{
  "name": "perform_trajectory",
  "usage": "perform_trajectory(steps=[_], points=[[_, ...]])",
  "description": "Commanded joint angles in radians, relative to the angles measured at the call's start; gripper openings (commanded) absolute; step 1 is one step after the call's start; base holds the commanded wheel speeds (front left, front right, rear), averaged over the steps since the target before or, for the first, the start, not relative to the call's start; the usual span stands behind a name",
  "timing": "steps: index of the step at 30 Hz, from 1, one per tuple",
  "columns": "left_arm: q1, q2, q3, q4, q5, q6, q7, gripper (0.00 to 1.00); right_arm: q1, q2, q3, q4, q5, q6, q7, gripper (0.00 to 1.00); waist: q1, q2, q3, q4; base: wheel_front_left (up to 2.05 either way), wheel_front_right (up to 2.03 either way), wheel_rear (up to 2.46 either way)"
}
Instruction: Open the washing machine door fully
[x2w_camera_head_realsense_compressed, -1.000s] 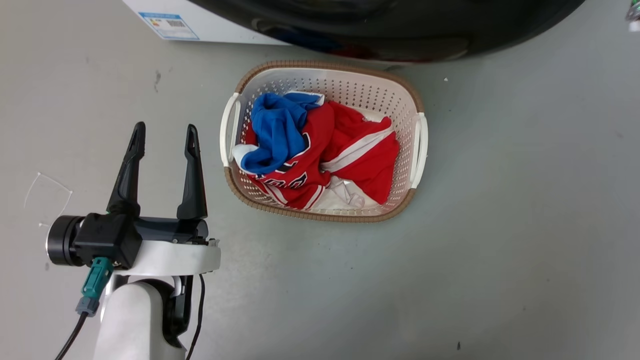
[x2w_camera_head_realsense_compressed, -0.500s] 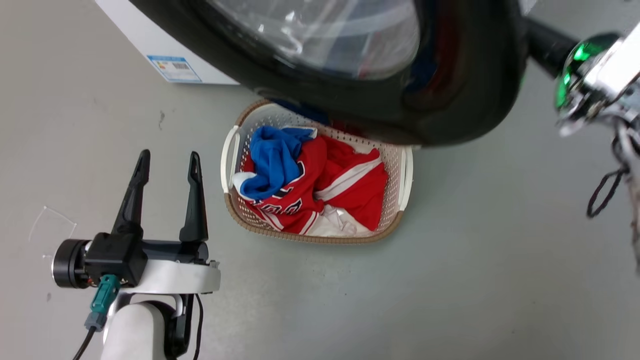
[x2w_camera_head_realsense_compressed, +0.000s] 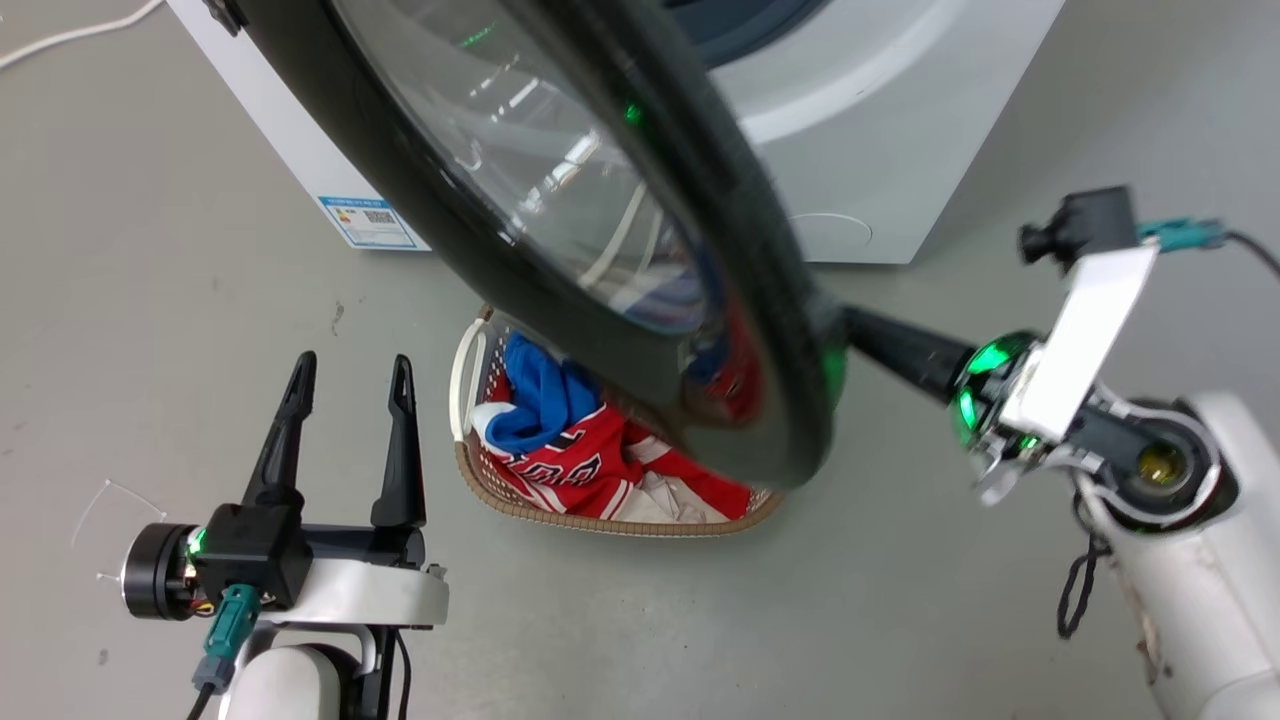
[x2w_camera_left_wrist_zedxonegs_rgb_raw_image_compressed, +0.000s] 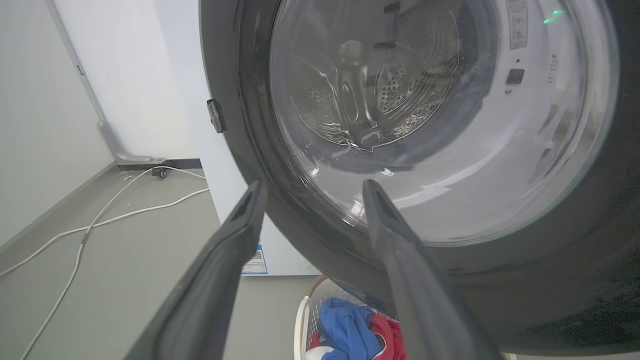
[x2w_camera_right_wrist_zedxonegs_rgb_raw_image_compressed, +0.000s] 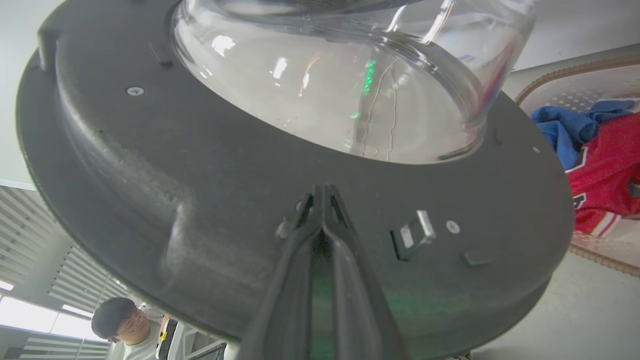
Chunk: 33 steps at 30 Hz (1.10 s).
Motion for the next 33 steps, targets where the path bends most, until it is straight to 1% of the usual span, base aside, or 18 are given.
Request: perform_trajectory(steps=[1, 12, 25, 30, 33], points=[[0.013, -0.001, 0.0, 0.003, 0.004, 0.004, -0.003, 1.0, 0.03, 0.015, 0.016, -0.011, 0.008, 0.0, 0.01, 0.0, 0.0001, 0.0, -0.013, 0.0, 0.0, 0.0, 0.0], [0.048, -0.001, -0.026, 0.013, 0.001, 0.019, -0.002, 1.0, 0.142, 0.087, 0.094, -0.086, 0.039, 0.001, 0.025, 0.0, 0.0001, 0.0, -0.074, 0.013, 0.0, 0.0, 0.0], [0.07, -0.001, -0.044, 0.026, -0.008, 0.03, -0.002, 1.0, 0.233, 0.151, 0.166, -0.083, 0.043, 0.001, 0.02, 0.0, 0.0001, 0.0, -0.114, 0.036, 0.0, 0.0, 0.0], [0.085, -0.001, -0.048, 0.034, -0.006, 0.036, -0.002, 1.0, 0.269, 0.167, 0.164, -0.079, 0.056, 0.001, 0.003, 0.0, 0.0001, 0.0, -0.141, 0.037, 0.0, 0.0, 0.0], [0.103, -0.001, -0.049, 0.038, -0.005, 0.041, -0.002, 1.0, 0.298, 0.168, 0.133, -0.071, 0.064, 0.001, -0.033, 0.0, 0.0001, 0.0, -0.164, 0.034, 0.0, 0.0, 0.0]])
